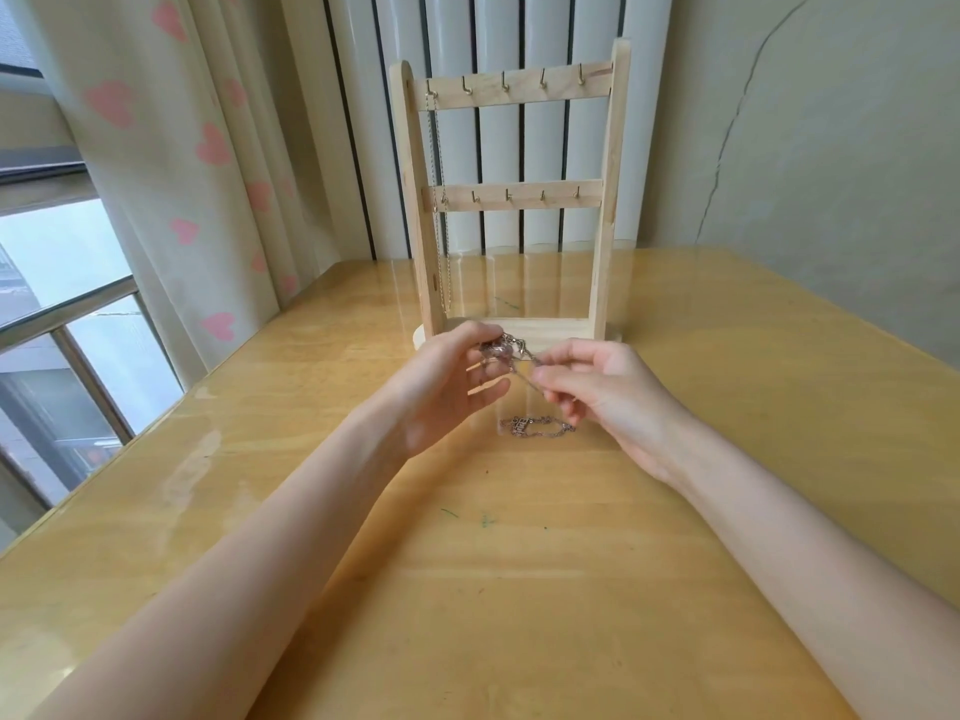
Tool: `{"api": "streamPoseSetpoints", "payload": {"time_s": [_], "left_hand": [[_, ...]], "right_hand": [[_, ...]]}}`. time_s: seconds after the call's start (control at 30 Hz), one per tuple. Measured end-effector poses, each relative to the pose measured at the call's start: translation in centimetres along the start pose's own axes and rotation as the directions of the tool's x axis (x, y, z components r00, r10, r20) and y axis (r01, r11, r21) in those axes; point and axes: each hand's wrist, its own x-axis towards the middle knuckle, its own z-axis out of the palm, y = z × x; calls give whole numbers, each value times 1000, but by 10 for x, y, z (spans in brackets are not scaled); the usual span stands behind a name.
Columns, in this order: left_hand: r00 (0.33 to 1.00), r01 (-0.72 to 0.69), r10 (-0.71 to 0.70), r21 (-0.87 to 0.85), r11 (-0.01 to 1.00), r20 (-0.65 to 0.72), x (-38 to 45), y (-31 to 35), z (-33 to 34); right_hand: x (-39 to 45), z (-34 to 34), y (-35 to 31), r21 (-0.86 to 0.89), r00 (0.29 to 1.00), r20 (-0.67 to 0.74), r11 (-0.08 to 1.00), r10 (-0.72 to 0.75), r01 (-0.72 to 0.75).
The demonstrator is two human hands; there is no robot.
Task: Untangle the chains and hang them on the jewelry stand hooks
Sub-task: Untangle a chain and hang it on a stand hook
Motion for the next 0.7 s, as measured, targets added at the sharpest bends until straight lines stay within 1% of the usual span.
{"api": "streamPoseSetpoints", "payload": {"time_s": [0.03, 0.1, 0.17, 0.2, 0.27, 0.3, 0.37, 0.4, 0.43, 0.47, 0.5, 0.57, 0.63, 0.7], "left_hand": [[1000, 10, -10, -29, 1000, 2, 0, 0, 0], [1000, 14, -14, -36, 999, 7, 0, -1, 2], [1000, 15, -16, 20, 1000, 16, -1, -3, 5], [999, 19, -20, 58, 998, 29, -1, -4, 7], [998, 20, -27, 120, 993, 53, -2, -5, 10], [999, 9, -16, 124, 992, 52, -2, -5, 10], [999, -37, 36, 77, 996, 13, 0, -2, 6], [998, -63, 64, 55, 997, -15, 1, -1, 2], [995, -84, 86, 48, 995, -40, 2, 0, -1], [993, -99, 102, 54, 994, -57, 3, -1, -3], [992, -109, 113, 67, 992, -62, 4, -2, -5], [991, -128, 131, 102, 987, -24, 4, -5, -3], [988, -153, 149, 163, 975, 37, 1, -5, 1], [980, -198, 187, 265, 944, 68, -2, -4, 4]], "right_hand": [[0, 1, 0, 13, 1000, 3, 1000, 1, -1], [0, 0, -2, 117, 1000, -26, 993, 4, -1], [1, -4, -4, 210, 996, -83, 978, 16, 2], [2, -5, -4, 220, 994, -109, 976, 25, 0], [3, -5, -1, 157, 986, -164, 988, 37, -11], [3, -4, 1, 107, 978, -204, 994, 34, -13], [3, -3, 1, 19, 954, -300, 1000, -12, 19], [2, -3, -1, -17, 944, -324, 998, -57, 55], [2, -2, -4, -39, 946, -308, 995, -100, 93], [0, 0, -6, -46, 959, -255, 992, -127, 119], [-1, 3, -7, -44, 975, -182, 991, -130, 124], [-5, 10, -6, -29, 995, -55, 996, -88, 86], [-6, 14, -4, 55, 999, 25, 998, -40, 38], [-6, 11, -5, 197, 998, 62, 980, 5, -17]]}}
